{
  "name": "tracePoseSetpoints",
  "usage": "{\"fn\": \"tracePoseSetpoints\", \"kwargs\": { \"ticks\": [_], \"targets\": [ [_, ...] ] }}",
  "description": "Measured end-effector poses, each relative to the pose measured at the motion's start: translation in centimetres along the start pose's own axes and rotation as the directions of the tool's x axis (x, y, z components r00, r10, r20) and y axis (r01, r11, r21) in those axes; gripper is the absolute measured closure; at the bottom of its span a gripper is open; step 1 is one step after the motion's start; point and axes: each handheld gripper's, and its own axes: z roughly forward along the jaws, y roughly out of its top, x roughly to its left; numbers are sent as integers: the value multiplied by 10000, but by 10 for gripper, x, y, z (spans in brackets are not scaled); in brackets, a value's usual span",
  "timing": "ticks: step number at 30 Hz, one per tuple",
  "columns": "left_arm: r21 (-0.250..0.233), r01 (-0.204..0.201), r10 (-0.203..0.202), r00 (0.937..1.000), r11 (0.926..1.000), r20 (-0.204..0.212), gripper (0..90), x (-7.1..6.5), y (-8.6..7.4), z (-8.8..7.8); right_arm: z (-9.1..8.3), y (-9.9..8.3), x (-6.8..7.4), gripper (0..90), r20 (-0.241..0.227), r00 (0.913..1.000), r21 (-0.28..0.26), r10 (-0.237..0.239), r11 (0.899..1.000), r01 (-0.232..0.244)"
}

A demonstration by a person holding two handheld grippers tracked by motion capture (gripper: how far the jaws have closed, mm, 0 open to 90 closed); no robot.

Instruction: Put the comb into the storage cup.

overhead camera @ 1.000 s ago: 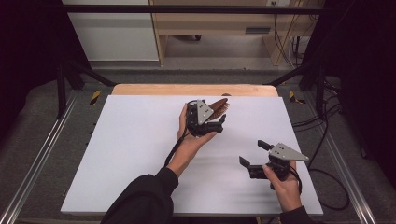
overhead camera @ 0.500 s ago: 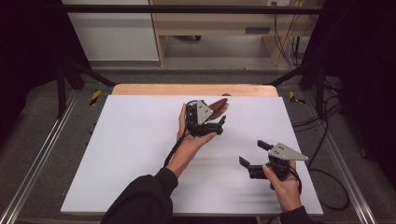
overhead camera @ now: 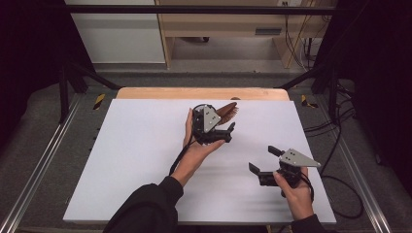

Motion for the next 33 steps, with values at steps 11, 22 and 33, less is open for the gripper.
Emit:
{"fn": "tracePoseSetpoints", "kwargs": {
  "ticks": [11,22,33],
  "targets": [
    [-220,66,-65,10000,9997,65,23,5,4,-19,0,0,0,42,17,10000,42,-29,10000,29],
    [-461,175,-159,9993,9988,342,23,11,9,-46,0,0,1,42,64,10000,46,-67,10000,67],
    [-581,400,-383,9988,9975,297,22,26,8,-70,1,0,1,41,114,9999,90,-103,9999,102]
  ]
}}
